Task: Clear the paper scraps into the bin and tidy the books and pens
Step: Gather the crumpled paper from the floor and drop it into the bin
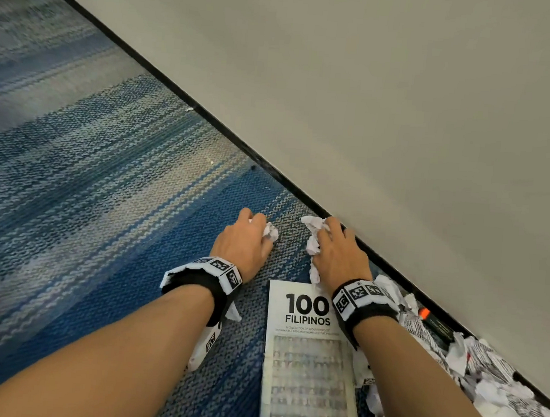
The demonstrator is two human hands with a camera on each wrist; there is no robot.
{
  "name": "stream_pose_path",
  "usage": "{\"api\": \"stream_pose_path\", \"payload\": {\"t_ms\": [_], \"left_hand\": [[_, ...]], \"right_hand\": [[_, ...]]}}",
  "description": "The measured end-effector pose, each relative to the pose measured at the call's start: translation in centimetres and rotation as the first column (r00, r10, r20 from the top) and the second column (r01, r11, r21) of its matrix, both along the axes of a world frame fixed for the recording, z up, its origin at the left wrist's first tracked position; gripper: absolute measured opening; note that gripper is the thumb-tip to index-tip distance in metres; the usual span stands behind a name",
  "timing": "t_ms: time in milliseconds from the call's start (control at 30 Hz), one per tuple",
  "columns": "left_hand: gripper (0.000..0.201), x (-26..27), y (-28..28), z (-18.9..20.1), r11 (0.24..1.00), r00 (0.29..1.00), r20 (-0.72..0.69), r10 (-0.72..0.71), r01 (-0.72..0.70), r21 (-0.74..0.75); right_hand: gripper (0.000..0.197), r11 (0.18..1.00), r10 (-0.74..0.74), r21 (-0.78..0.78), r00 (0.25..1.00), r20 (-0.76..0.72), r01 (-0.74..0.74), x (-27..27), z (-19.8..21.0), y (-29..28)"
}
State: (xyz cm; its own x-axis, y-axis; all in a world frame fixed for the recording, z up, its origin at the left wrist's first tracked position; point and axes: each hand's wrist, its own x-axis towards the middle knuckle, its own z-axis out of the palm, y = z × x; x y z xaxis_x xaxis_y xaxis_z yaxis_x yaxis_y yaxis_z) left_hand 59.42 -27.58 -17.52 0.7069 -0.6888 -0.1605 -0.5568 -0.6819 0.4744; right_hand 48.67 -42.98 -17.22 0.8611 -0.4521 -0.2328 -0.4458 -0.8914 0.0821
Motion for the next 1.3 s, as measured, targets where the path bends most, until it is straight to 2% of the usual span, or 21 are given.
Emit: {"api": "stream_pose_path", "payload": {"t_ms": [133,300,433,533,567,633,700,733,767,833,900,967,1033,1100,1200,1300], "left_hand": [[0.022,0.6,1.2,1.2,0.999,0.999,0.038,-0.034,0.035,-0.007],[0.022,0.2,2.2,2.2,0.999,0.998,0.031,-0.050,0.050,-0.021],[0.015,-0.4,3.2,2.6,0.999,0.999,-0.013,-0.029,0.028,-0.039],[0.029,-1.0,4.3,2.0,1.000,1.000,0.004,0.016,-0.016,0.002],[0.039,-1.3,4.6,1.7,0.998,0.999,-0.002,0.047,-0.046,0.030],[0.072,-2.1,5.4,0.8,0.992,0.997,-0.033,0.075,-0.071,0.104],[0.096,-3.5,5.9,0.0,0.984,0.999,-0.032,0.013,-0.007,0.178],[0.098,-4.2,6.1,-0.4,0.977,0.999,-0.024,-0.030,0.034,0.213],[0.093,-4.9,6.2,-0.7,0.967,0.998,-0.013,-0.064,0.065,0.245],[0.068,-5.9,6.2,-1.4,0.959,0.996,0.025,-0.088,0.078,0.272],[0.040,-5.9,6.1,-1.7,0.960,0.993,0.063,-0.099,0.079,0.267],[0.027,-5.2,5.9,-1.9,0.954,0.990,0.053,-0.133,0.113,0.278],[0.022,-4.3,5.7,-1.7,0.947,0.988,0.007,-0.151,0.143,0.287],[0.025,-3.5,5.4,-1.3,0.959,0.991,-0.036,-0.132,0.137,0.250],[0.028,-2.1,4.2,-0.6,0.990,0.998,0.004,-0.058,0.057,0.129],[0.021,-0.7,1.6,0.5,0.999,0.999,0.006,-0.040,0.040,-0.012]], "right_hand": [[0.049,0.998,0.034,-0.051,0.997,-0.076,-0.038,-0.1,0.3,0.2],[0.076,0.989,-0.091,0.114,0.994,-0.060,0.097,0.5,0.6,0.2],[0.061,0.966,-0.200,0.145,0.974,-0.109,0.214,0.8,1.5,0.3],[0.063,0.988,-0.143,0.077,0.986,0.085,0.137,0.7,1.4,0.8],[0.068,0.994,-0.107,0.053,0.985,0.135,0.100,0.8,1.2,1.0],[0.071,0.999,-0.043,0.019,0.982,0.182,0.040,1.3,0.7,1.3],[0.071,0.999,-0.017,0.043,0.978,0.209,0.008,1.9,0.6,1.6],[0.072,0.998,0.000,0.058,0.978,0.210,-0.013,2.3,0.5,1.7],[0.073,0.997,0.023,0.066,0.980,0.196,-0.036,2.6,0.4,1.8],[0.074,0.995,0.064,0.071,0.987,0.145,-0.075,3.3,0.0,1.9],[0.076,0.995,0.063,0.069,0.995,0.080,-0.069,4.0,-0.3,1.7],[0.077,0.996,0.038,0.073,0.998,0.043,-0.041,4.4,-0.5,1.4],[0.071,0.997,-0.004,0.072,0.999,0.051,0.000,4.7,-0.6,1.5],[0.058,0.998,-0.039,0.044,0.996,0.080,0.036,4.9,-0.6,1.8],[0.045,0.998,-0.065,0.024,0.993,0.099,0.063,4.9,-0.7,2.0],[0.036,0.992,-0.101,0.092,0.987,0.123,0.090,4.4,-0.5,1.4]]}}
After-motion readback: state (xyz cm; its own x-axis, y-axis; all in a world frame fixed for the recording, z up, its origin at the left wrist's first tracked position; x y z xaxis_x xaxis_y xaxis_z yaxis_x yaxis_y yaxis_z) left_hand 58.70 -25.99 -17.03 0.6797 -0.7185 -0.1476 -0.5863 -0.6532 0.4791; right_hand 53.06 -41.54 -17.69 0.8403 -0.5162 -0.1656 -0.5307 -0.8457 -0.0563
